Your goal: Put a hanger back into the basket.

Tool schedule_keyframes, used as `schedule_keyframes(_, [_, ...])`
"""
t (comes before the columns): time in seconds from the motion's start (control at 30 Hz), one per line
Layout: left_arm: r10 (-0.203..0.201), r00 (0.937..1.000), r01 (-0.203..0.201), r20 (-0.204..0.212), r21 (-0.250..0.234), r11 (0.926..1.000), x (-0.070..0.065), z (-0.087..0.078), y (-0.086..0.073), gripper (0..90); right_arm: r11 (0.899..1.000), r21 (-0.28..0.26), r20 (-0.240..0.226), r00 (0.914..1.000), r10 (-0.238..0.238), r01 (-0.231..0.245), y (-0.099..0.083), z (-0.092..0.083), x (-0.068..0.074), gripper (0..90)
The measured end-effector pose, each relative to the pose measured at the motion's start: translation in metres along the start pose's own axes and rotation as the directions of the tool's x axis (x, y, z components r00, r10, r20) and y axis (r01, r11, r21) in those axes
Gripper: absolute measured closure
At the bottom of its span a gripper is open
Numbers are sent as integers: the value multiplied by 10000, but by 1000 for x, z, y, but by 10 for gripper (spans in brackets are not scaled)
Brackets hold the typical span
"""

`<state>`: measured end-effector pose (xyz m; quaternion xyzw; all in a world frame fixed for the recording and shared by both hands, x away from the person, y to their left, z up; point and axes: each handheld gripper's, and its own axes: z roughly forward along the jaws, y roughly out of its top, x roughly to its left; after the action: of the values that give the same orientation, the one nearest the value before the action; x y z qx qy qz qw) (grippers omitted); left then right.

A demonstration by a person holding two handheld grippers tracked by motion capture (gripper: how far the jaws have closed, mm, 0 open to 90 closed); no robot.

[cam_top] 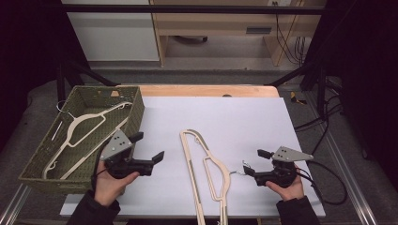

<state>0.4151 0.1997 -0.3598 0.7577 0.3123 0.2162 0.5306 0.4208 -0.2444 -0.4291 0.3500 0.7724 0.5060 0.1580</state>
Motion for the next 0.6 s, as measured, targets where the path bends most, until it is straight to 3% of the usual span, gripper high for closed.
schedule_keyframes(0.27, [-14, 9997, 2, 237, 507, 9987, -11, 21, -22, 59, 9956, 910, -142, 9997, -196, 208, -15, 19, -7, 277])
schedule_keyframes(0.6, [70, 9985, -120, 549, 918, 9957, -19, 34, -35, 61, 9739, 2166, -649, 9964, -543, 672, -32, 42, -15, 510])
